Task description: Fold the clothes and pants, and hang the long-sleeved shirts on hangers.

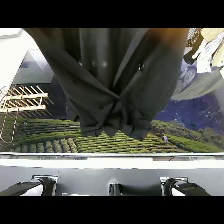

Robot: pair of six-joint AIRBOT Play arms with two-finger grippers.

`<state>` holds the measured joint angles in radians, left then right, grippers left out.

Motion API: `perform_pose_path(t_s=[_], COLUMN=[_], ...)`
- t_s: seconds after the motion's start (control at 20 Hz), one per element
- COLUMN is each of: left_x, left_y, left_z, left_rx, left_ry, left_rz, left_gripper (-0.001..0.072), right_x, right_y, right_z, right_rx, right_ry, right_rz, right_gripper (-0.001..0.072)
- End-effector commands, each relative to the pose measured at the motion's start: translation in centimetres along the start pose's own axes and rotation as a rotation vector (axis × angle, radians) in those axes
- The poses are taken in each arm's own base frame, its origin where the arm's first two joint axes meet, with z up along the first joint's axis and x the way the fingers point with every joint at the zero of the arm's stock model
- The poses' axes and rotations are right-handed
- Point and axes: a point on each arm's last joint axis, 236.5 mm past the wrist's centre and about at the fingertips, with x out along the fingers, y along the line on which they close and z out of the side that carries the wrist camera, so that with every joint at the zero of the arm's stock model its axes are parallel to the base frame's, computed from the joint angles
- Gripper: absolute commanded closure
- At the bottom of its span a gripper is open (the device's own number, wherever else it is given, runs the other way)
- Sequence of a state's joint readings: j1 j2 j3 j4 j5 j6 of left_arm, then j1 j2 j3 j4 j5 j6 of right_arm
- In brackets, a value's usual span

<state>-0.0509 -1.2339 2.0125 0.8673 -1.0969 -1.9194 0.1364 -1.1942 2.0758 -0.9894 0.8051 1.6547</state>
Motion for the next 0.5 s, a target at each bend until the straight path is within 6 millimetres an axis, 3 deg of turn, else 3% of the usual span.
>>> perform_pose_path(t_s=[0.0, 0.2, 0.3, 0.45], left_x=[-0.4, -0.7, -0.8, -1.0], left_y=[5.6, 7.9, 9.3, 12.0], left_z=[-4.9, -9.5, -12.9, -17.2], left_rx=[-0.002, -0.024, -0.021, -0.023], left_ry=[0.185, 0.326, 0.434, 0.527], left_rz=[0.258, 0.41, 0.479, 0.596], left_gripper=[0.0692, 0.0692, 0.0692, 0.0692], right_x=[-1.8, -6.4, -8.9, -11.3], right_y=[-3.7, -8.5, -9.4, -9.7], right_z=[-8.1, -17.1, -21.3, -25.2], right_rx=[0.008, -0.052, -0.11, -0.165], right_ry=[0.351, 0.728, 0.894, 0.982], right_rz=[-0.163, -0.451, -0.58, -0.722], right_gripper=[0.0688, 0.0688, 0.0688, 0.0688])
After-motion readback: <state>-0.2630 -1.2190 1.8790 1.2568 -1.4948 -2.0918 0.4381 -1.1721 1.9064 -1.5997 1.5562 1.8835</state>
